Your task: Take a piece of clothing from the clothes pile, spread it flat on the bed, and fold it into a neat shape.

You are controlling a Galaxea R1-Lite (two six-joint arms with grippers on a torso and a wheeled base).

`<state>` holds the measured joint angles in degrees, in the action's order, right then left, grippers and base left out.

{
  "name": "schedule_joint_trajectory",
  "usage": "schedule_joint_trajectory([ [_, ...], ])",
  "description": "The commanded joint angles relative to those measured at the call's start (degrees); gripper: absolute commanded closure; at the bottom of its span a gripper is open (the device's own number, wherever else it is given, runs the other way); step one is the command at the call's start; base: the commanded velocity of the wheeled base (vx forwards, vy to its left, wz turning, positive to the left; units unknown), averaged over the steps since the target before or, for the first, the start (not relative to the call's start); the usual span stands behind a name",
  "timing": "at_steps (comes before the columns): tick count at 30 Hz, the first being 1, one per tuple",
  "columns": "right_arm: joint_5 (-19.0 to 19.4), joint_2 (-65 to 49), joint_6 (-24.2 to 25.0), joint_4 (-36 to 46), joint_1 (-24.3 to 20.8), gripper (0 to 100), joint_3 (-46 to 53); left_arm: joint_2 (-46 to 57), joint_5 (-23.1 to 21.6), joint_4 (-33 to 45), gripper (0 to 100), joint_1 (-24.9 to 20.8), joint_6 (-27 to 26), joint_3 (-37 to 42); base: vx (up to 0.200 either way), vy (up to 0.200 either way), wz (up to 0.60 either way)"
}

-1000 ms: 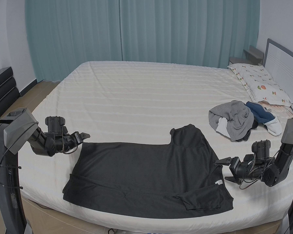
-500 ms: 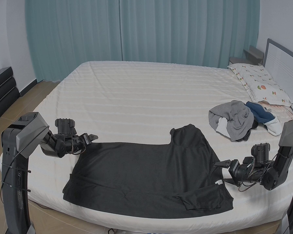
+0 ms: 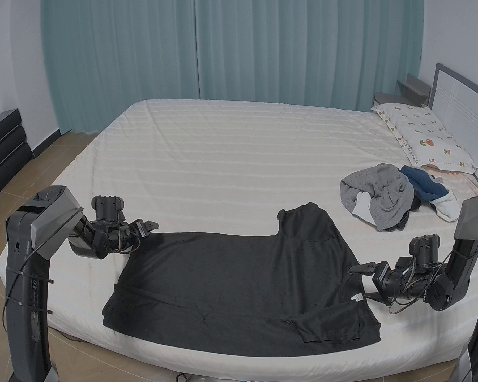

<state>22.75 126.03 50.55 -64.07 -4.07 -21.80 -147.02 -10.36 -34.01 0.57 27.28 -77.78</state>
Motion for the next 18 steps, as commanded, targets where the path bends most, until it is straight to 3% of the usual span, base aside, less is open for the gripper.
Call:
schedule_joint_trajectory([
  [1,0.0,0.4,0.0,-0.2,-0.2,0,0.0,-0.8,0.0,0.1,100,0.0,0.7,-0.8,0.000,0.000,0.00],
  [6,-0.1,0.7,0.1,-1.0,-0.4,0,0.1,0.0,0.1,-0.3,100,-0.1,5.1,-0.4,0.000,0.000,0.00],
  [14,-0.4,0.9,0.0,-1.4,-0.3,0,-0.6,0.4,1.7,-1.5,100,0.7,6.0,0.3,0.000,0.000,0.00],
  [18,-1.7,0.6,-0.2,-1.4,-1.8,0,-4.0,0.2,3.2,-5.6,100,0.6,11.7,0.1,0.000,0.000,0.00],
])
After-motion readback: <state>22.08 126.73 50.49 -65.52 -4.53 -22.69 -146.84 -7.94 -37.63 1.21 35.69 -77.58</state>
